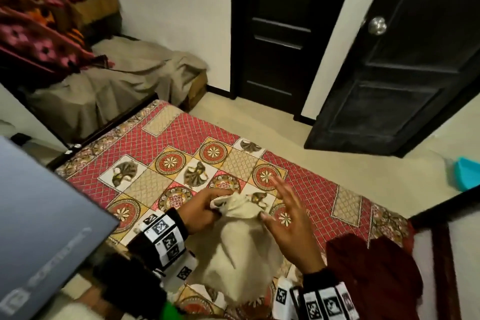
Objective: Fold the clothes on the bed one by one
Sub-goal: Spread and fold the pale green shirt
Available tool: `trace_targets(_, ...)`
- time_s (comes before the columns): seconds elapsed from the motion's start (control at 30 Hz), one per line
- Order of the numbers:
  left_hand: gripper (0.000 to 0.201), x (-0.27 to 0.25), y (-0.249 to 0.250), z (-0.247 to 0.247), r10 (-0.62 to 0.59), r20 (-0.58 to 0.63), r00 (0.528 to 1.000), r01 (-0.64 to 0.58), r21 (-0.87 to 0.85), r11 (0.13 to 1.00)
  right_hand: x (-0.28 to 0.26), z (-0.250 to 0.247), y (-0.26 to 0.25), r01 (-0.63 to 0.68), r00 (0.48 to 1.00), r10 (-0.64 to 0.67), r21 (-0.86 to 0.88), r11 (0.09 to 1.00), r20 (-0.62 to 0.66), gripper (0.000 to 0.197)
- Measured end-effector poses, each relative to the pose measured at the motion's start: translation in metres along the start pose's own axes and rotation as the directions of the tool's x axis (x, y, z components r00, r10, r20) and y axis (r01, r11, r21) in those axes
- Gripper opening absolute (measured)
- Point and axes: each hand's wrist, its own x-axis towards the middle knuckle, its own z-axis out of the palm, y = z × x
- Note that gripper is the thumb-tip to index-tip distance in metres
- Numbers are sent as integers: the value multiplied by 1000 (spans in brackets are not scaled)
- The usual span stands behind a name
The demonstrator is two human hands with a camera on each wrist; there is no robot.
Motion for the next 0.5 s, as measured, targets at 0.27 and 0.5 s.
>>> trace_targets(0.27,64,-25,-34,-119,125,-70,990,-121,58,991,77,99,-73,160,939,-124,-89,983,320,29)
trace_targets(0.5,33,-35,-54,-246,187,-100,977,-191,-35,981,145,165,-115,258,964,-265,-202,945,-8,13)
